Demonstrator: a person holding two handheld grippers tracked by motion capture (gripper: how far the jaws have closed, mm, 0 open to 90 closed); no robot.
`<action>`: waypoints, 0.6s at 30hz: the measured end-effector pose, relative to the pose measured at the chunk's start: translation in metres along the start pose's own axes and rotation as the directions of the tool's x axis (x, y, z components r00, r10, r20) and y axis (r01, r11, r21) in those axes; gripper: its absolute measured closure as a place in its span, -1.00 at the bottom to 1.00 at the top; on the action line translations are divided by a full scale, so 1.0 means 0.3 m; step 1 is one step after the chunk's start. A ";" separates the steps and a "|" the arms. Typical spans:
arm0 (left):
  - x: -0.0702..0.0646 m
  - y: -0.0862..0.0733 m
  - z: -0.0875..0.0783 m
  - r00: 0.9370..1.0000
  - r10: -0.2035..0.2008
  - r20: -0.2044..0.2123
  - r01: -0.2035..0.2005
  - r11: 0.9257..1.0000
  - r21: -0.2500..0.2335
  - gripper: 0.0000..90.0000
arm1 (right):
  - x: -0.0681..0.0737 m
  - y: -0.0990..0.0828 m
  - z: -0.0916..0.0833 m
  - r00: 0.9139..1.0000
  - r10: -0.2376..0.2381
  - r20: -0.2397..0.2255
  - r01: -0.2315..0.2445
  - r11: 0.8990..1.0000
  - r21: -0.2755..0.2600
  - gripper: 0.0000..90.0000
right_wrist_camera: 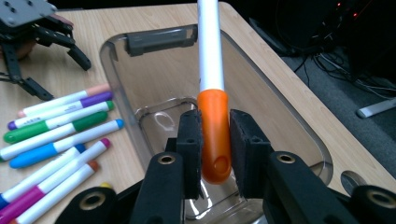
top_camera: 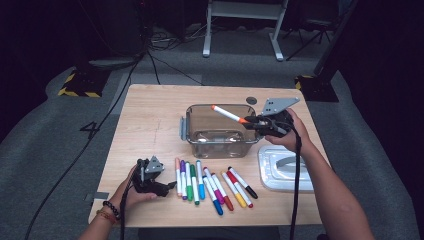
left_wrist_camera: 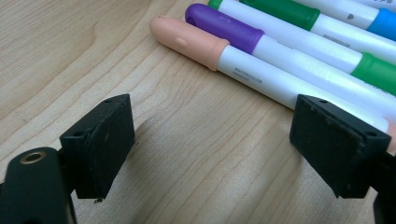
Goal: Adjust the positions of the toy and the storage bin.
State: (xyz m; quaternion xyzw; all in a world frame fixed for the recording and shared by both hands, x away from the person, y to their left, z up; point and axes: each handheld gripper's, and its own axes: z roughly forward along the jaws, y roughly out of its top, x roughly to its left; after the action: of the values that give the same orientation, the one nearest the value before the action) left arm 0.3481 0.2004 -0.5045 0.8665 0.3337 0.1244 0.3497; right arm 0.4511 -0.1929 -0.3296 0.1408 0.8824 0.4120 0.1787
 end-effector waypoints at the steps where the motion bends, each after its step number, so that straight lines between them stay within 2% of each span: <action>1: 0.000 0.000 0.000 1.000 0.000 0.000 0.000 1.000 0.000 -0.68 | 0.000 0.000 0.000 1.000 0.000 0.000 0.000 1.000 0.000 0.67; 4: 0.000 0.000 0.000 1.000 0.000 0.000 0.000 1.000 0.000 -0.68 | -0.017 0.003 0.057 0.999 -0.030 -0.031 0.031 0.999 0.030 0.67; 5: 0.000 0.000 0.000 1.000 0.000 0.000 0.000 1.000 0.000 -0.68 | -0.017 0.003 0.057 0.999 -0.030 -0.031 0.031 0.999 0.030 0.67; 6: 0.000 0.000 0.000 1.000 -0.001 0.000 0.001 1.000 0.001 -0.68 | -0.019 0.002 0.086 0.997 -0.056 -0.055 0.059 0.997 0.056 0.67; 11: 0.000 0.000 0.000 1.000 0.000 0.000 0.000 1.000 0.000 -0.68 | -0.023 0.006 0.138 0.992 -0.085 -0.093 0.094 0.990 0.100 0.67; 13: 0.000 0.000 0.000 1.000 -0.001 0.000 0.001 1.000 0.001 -0.68 | -0.029 0.004 0.163 0.989 -0.101 -0.107 0.115 0.984 0.134 0.67; 14: 0.000 0.000 0.000 1.000 0.000 0.000 0.000 1.000 0.000 -0.68 | -0.037 0.000 0.190 0.986 -0.101 -0.132 0.122 0.979 0.165 0.67; 15: 0.000 0.000 0.000 1.000 0.000 0.000 0.000 1.000 0.000 -0.68 | -0.037 0.000 0.190 0.986 -0.101 -0.132 0.122 0.979 0.165 0.67; 17: 0.000 0.000 0.000 1.000 0.000 0.000 0.000 1.000 0.000 -0.68 | -0.042 -0.003 0.215 0.981 -0.110 -0.157 0.141 0.969 0.201 0.67; 18: 0.000 0.000 0.000 1.000 0.000 0.000 0.000 1.000 0.000 -0.68 | -0.046 -0.005 0.236 0.976 -0.117 -0.185 0.159 0.961 0.228 0.67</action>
State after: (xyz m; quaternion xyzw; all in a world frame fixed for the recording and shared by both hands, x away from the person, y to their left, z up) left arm 0.3482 0.2004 -0.5045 0.8666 0.3336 0.1245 0.3497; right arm 0.4938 -0.1513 -0.3703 0.0638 0.9456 0.2985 0.1127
